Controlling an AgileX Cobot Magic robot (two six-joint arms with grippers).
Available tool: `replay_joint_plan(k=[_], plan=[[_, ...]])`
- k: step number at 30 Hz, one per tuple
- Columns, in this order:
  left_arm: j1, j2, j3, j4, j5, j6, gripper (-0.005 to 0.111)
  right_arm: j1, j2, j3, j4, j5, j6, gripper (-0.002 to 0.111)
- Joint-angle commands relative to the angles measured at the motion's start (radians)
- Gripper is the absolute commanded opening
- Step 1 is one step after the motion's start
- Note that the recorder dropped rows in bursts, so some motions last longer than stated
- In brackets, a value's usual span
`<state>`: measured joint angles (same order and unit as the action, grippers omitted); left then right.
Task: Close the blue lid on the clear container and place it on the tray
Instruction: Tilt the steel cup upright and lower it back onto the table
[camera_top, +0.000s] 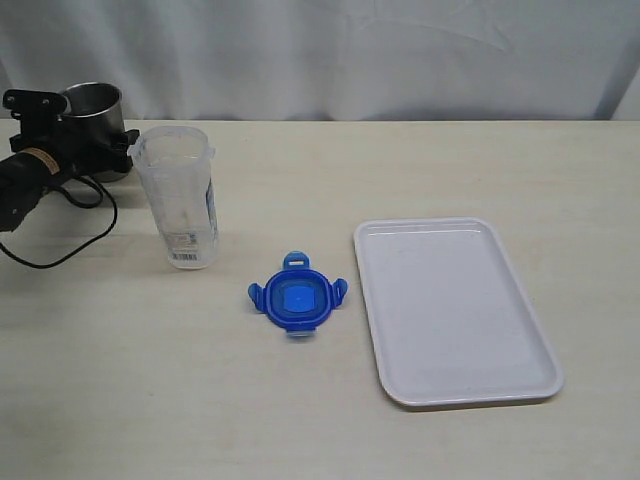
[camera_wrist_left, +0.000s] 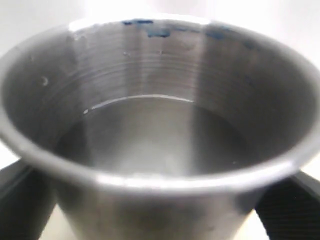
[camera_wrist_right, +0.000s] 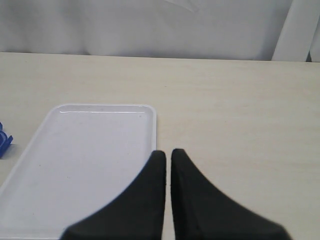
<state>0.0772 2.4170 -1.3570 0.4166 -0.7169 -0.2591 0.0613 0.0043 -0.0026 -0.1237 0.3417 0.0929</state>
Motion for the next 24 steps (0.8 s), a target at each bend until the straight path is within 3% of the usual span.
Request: replay_joint_plan(k=[1,19,24], plan=[[-0.002,-0.002,-0.007,-0.009,0.002,-0.008,0.099,-0.001,-0.004,0.003,0.004,0.0,-0.001,0.005],[-0.002,-0.017,-0.003,-0.008,0.157,-0.01,0.099,-0.001,-0.004,0.003,0.004,0.0,-0.001,0.005],[-0.002,-0.062,0.056,-0.006,0.104,-0.028,0.099,-0.001,-0.004,0.003,0.004,0.0,-0.001,0.005]])
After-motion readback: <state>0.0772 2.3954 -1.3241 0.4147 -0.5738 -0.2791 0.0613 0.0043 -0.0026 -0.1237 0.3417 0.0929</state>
